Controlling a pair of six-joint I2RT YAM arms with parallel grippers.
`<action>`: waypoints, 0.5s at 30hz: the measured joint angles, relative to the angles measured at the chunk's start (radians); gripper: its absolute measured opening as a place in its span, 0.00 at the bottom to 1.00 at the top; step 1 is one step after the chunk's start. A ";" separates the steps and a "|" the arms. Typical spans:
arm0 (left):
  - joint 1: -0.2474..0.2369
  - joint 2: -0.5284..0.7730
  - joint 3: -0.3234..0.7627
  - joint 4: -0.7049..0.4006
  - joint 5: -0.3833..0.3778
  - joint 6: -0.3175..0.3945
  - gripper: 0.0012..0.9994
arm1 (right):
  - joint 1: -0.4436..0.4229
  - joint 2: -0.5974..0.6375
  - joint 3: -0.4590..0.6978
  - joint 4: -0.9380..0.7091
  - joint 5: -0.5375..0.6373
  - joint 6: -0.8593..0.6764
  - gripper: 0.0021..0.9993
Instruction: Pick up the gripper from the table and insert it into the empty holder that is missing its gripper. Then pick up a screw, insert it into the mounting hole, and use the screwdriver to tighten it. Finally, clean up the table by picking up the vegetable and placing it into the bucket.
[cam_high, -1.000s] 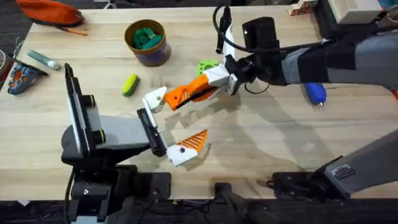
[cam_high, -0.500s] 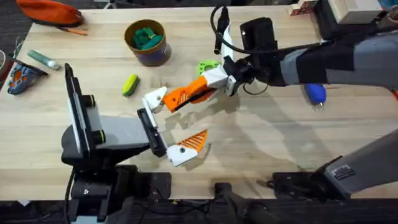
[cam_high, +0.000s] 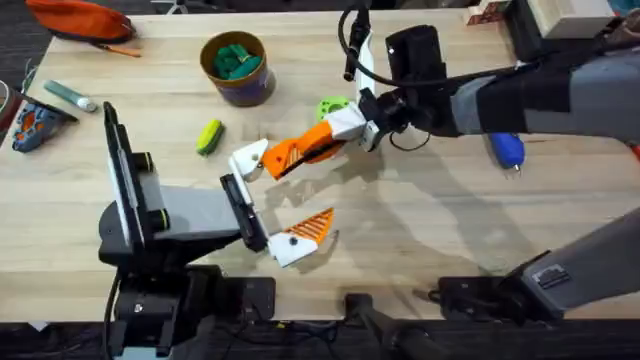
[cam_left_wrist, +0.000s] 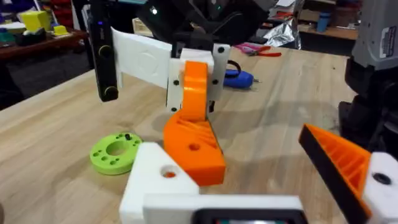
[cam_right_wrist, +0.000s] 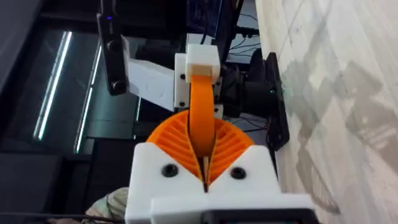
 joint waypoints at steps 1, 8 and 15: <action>0.000 0.000 0.000 0.000 0.000 0.000 0.99 | 0.000 0.000 0.000 -0.006 0.001 -0.002 0.00; 0.000 0.000 0.000 0.000 -0.002 0.001 0.99 | 0.004 0.001 0.022 -0.027 0.003 -0.010 0.00; 0.000 0.000 0.000 0.002 -0.006 0.004 0.99 | 0.004 0.003 0.040 -0.060 0.007 -0.017 0.00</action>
